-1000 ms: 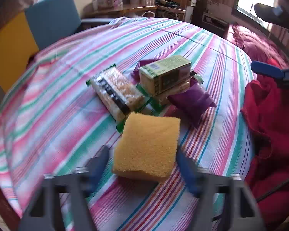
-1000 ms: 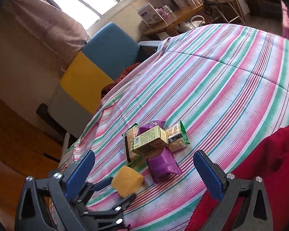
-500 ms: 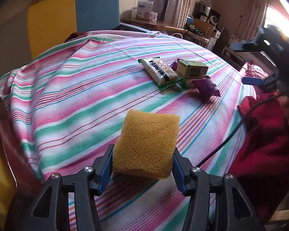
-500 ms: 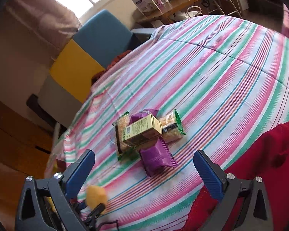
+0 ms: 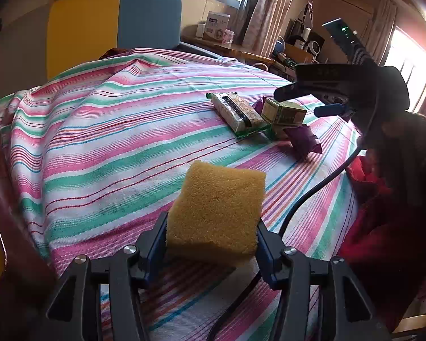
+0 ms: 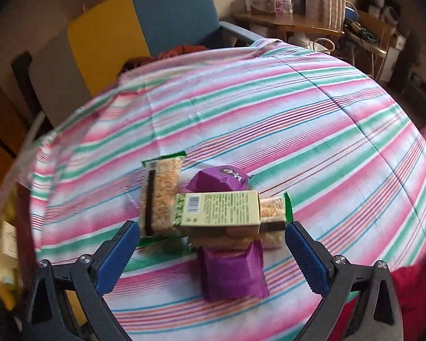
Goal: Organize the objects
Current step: 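Grasp a purple packet with the right tool while the left tool holds the sponge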
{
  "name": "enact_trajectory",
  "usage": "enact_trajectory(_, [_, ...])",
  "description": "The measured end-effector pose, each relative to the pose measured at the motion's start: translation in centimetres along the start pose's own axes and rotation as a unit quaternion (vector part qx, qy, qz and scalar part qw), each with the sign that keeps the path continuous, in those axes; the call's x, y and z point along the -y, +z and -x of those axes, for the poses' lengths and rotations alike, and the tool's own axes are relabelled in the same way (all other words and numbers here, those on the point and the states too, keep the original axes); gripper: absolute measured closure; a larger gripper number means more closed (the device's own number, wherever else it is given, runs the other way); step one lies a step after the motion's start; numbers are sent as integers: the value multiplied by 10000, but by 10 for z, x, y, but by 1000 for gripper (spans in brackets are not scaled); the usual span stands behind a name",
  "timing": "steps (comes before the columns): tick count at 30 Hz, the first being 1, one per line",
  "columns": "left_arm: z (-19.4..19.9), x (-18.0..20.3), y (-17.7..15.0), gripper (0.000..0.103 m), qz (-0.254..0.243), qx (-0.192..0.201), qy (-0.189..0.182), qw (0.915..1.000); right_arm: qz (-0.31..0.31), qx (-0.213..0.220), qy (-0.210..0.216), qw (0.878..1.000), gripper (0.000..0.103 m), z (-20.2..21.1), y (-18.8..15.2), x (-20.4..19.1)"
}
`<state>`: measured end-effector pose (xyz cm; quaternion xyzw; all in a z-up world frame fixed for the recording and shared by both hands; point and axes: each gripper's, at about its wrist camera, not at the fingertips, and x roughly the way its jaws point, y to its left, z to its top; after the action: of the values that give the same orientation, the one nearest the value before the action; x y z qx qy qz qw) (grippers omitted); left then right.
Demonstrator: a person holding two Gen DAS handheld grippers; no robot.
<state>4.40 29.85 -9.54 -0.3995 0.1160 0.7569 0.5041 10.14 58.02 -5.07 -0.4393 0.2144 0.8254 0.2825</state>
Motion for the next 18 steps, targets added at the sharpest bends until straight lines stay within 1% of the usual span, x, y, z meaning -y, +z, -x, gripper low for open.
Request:
enact_trajectory(8, [-1, 3, -3, 46, -86, 113, 115, 9998, 86, -91, 54, 9999, 0, -15, 3, -1])
enact_trajectory(10, [-1, 3, -4, 46, -99, 127, 124, 9998, 138, -75, -56, 9999, 0, -17, 4, -3])
enact_trajectory(18, [-1, 3, -5, 46, -132, 155, 136, 9997, 203, -92, -89, 9997, 0, -19, 6, -6])
